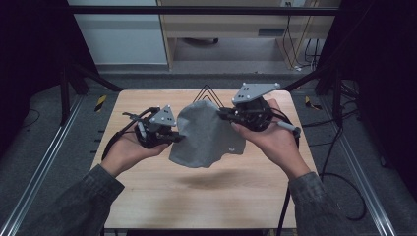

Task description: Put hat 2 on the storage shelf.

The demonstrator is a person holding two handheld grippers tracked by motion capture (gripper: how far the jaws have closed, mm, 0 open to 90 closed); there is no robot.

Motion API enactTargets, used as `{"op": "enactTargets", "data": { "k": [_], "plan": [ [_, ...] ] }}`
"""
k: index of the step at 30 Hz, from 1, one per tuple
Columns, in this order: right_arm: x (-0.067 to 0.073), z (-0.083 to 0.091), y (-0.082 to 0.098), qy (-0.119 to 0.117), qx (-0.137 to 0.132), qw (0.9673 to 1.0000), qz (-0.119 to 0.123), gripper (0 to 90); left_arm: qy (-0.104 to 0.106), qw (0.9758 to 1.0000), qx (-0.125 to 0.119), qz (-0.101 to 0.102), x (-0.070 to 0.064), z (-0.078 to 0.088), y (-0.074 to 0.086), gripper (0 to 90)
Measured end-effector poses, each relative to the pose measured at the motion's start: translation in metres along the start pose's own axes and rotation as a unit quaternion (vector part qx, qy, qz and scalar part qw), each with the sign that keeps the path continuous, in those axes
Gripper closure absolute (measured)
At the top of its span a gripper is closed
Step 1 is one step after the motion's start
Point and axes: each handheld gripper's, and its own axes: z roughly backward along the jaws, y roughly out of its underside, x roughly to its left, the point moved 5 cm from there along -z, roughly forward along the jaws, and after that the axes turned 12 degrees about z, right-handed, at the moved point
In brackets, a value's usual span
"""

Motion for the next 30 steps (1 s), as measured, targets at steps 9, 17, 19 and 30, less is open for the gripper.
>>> {"op": "enactTargets", "data": {
  "k": [9, 17, 19, 30],
  "plan": [
    [-0.031, 0.007, -0.022, 0.021, -0.015, 0.9996, -0.008, 86.1, -0.013, 0.9995, -0.028, 0.01, 0.017, 0.021, -0.034, 87.6],
    [-0.064, 0.011, -0.034, 0.041, -0.022, 0.9987, -0.02, 86.1, -0.024, 0.9986, -0.045, 0.012, 0.035, 0.029, -0.061, 87.7],
    [-0.072, 0.011, -0.038, 0.046, -0.026, 0.9983, -0.024, 86.1, -0.027, 0.9979, -0.056, 0.016, 0.039, 0.031, -0.068, 87.7],
    [-0.12, 0.004, -0.053, 0.089, -0.047, 0.9942, -0.037, 86.1, -0.076, 0.9886, -0.119, 0.053, 0.08, 0.039, -0.104, 87.8]
  ]
}}
